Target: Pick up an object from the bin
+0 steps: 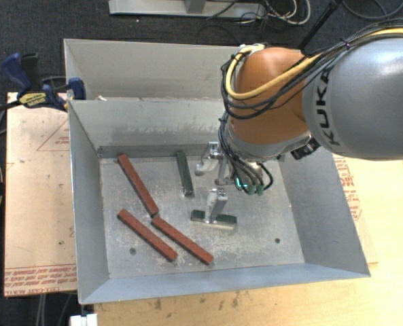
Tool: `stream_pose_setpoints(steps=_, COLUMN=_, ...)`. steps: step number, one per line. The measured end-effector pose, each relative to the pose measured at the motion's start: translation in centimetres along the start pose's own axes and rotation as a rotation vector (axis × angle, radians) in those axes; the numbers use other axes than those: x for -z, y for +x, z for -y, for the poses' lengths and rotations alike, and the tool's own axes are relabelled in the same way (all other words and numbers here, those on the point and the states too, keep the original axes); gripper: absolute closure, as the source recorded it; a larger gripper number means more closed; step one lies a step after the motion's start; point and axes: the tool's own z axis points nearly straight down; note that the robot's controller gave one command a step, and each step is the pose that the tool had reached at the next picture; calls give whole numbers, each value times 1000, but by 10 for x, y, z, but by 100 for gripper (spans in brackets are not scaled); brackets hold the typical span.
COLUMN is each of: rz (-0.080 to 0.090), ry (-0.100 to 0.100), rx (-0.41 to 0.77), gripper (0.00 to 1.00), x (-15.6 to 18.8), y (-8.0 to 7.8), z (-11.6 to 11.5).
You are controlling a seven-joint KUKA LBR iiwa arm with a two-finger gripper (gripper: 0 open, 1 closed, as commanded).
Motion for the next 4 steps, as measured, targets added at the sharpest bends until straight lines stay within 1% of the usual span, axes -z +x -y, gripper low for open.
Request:
stream_pose_setpoints(steps=1, rz=5, ry=0, rx=-1, gripper=0, x=3, y=-1, z=0)
stream_pose_setpoints(steps=2, rz=9, ry=0, rx=41, gripper=0, x=13, y=-2, z=0)
stream_pose_setpoints(steps=3, rz=17, ry=-3, rx=58, gripper=0, x=-24, y=5, z=40)
stream_pose_setpoints(steps=4, rz=23, ry=0, rx=266, gripper=100, x=-126, y=-11, z=49)
